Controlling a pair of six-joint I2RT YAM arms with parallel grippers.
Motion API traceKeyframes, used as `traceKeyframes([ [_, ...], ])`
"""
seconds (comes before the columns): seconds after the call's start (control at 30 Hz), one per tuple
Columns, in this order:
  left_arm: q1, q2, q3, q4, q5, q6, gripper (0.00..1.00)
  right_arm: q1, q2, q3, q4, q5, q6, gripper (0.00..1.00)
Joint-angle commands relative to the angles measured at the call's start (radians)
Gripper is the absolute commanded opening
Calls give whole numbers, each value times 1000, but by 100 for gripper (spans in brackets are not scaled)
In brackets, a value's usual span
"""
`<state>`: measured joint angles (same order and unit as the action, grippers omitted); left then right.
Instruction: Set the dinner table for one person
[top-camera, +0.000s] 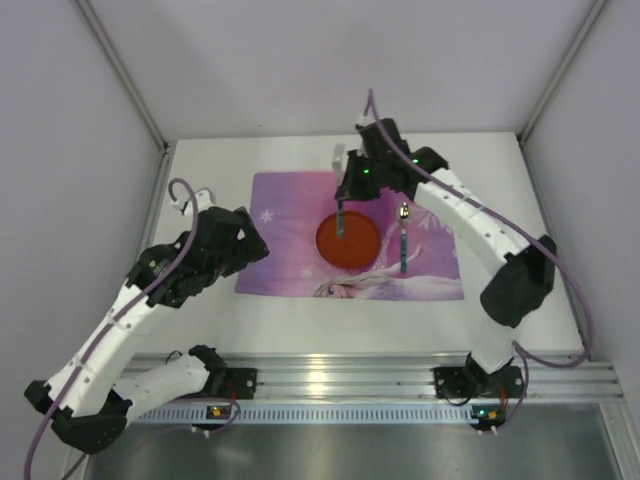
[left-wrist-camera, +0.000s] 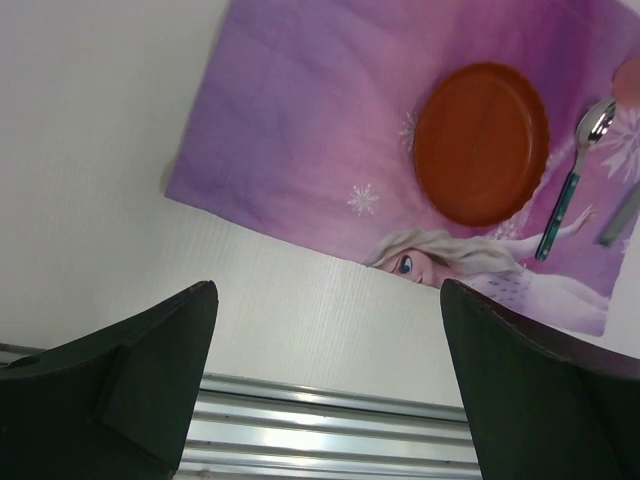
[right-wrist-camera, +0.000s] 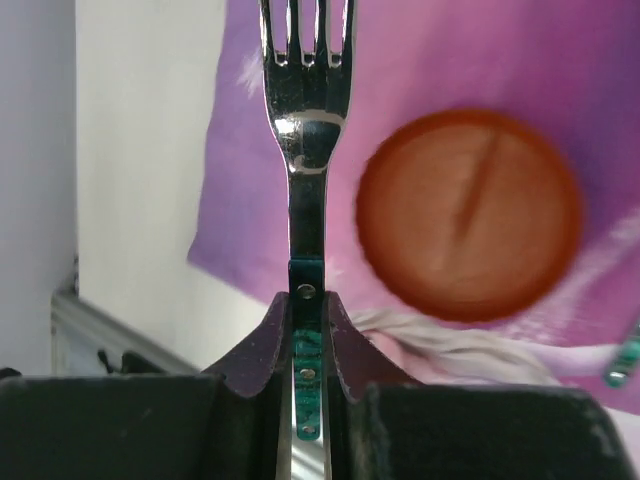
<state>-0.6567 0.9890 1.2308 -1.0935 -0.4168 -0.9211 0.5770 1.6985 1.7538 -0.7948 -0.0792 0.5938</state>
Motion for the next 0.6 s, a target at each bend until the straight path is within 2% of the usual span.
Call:
traceKeyframes([
  [0.0,0,-85,36,-104,-114,-73,98,102,151,97,121,-168,69,0],
  [0.17,0,-147,36,-163,-96,-119,98,181,363,219,143,-188,122,0],
  [0.23,-1,-164,33,-184,-77,-139,97,184,418,216,170,-203,150,0],
  [0.57,0,-289,24,-310,-19,-239,98,182,567,271,264,-126,267,0],
])
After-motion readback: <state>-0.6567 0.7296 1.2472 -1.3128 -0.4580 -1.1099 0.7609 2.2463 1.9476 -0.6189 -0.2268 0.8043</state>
